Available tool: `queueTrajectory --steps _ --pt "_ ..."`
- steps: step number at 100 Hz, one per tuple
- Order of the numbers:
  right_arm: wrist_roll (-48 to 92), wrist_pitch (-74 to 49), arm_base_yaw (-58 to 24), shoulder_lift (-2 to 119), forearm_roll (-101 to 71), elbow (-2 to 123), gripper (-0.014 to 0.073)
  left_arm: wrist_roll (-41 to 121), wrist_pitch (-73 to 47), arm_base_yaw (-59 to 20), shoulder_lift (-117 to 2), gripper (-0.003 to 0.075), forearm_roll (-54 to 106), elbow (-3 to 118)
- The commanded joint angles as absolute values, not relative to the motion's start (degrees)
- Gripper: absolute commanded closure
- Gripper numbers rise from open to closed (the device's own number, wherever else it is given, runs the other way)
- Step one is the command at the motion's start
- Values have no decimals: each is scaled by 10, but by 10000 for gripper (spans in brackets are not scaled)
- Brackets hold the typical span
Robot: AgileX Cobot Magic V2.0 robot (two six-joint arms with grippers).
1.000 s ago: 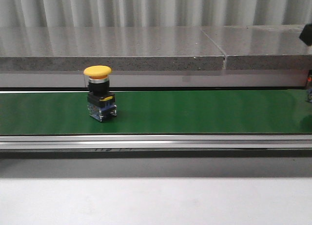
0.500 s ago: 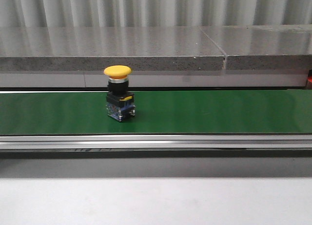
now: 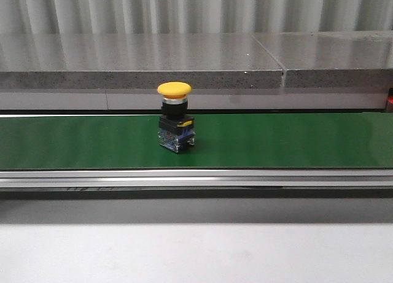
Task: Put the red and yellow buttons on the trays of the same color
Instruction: 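Lower the red button into the red tray and open the right gripper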
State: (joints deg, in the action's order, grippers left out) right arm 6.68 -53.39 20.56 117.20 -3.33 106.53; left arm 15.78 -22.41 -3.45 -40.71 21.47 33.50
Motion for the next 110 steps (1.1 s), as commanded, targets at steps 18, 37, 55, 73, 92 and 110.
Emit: queueTrajectory --steps 18,37,55,73,92,110 --pt "72 -517 209 1202 -31 1124 496 155 -184 -39 -404 740 226 350" --pt "72 -502 209 1232 -25 1124 496 155 -184 -39 -404 740 226 350" --pt "72 -498 209 1253 -23 1125 495 155 -184 -39 -404 740 226 350" --pt "73 -495 209 1257 -20 1125 381 155 -184 -39 -404 740 226 350" --pt "73 -493 209 1255 -20 1134 -1 155 -184 -39 -404 740 226 350" --pt "73 -527 209 1253 -20 1186 -52 155 -184 -39 -404 740 226 350"
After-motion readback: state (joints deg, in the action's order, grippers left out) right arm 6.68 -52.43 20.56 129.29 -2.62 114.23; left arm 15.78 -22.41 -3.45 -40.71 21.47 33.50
